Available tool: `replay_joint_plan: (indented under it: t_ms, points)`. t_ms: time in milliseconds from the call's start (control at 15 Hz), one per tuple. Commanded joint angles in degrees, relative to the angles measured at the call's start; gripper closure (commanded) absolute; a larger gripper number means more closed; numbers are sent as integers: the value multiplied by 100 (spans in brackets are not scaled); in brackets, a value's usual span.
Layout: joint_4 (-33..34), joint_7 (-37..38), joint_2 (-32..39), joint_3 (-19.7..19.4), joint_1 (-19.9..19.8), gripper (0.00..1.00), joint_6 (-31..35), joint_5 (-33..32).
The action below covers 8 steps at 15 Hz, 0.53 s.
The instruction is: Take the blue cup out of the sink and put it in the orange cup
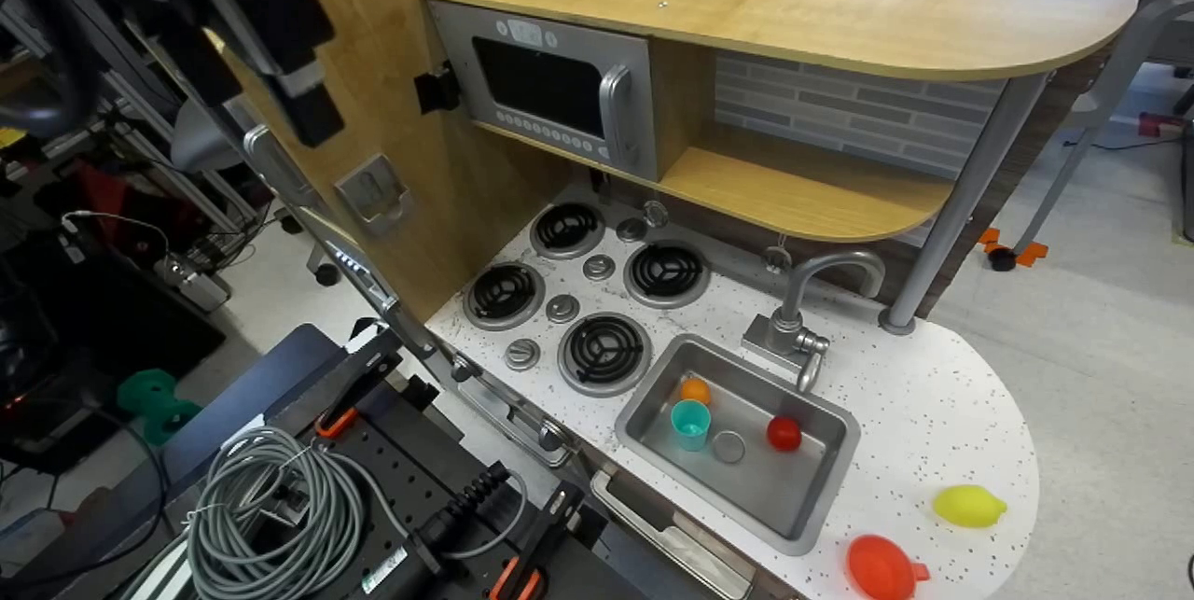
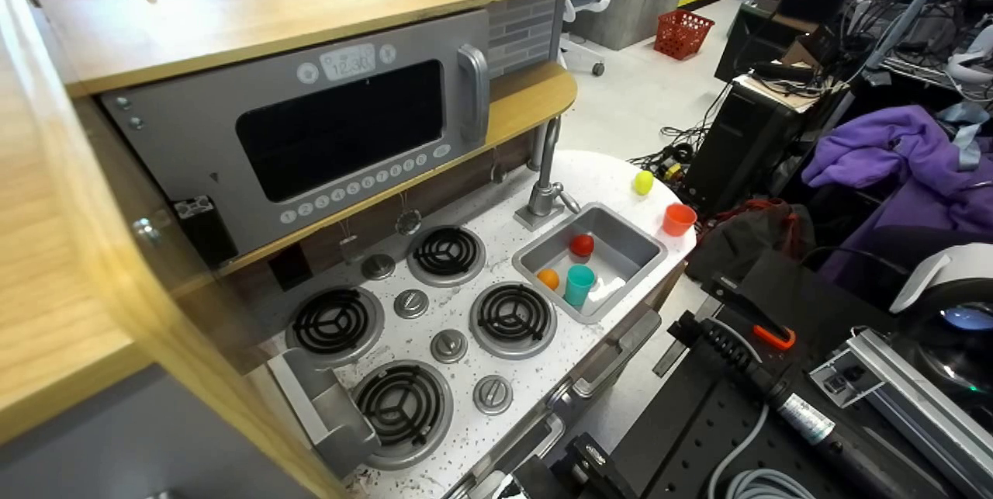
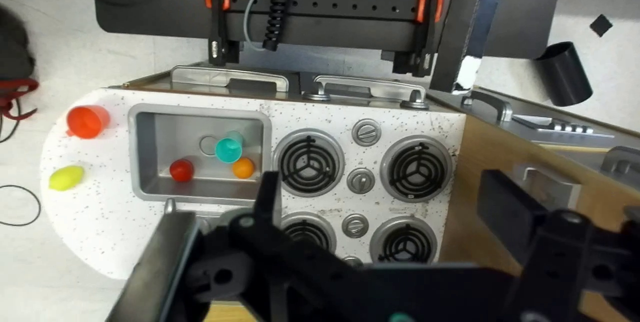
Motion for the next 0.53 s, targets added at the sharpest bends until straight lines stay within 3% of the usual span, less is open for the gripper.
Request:
replay_joint_plan:
  t_ms: [0,467]
  points:
    - [453,-289,639,-232,-253,0,362,-265]
    - [1150,-570,2195,-482,-475,0,1266,-267]
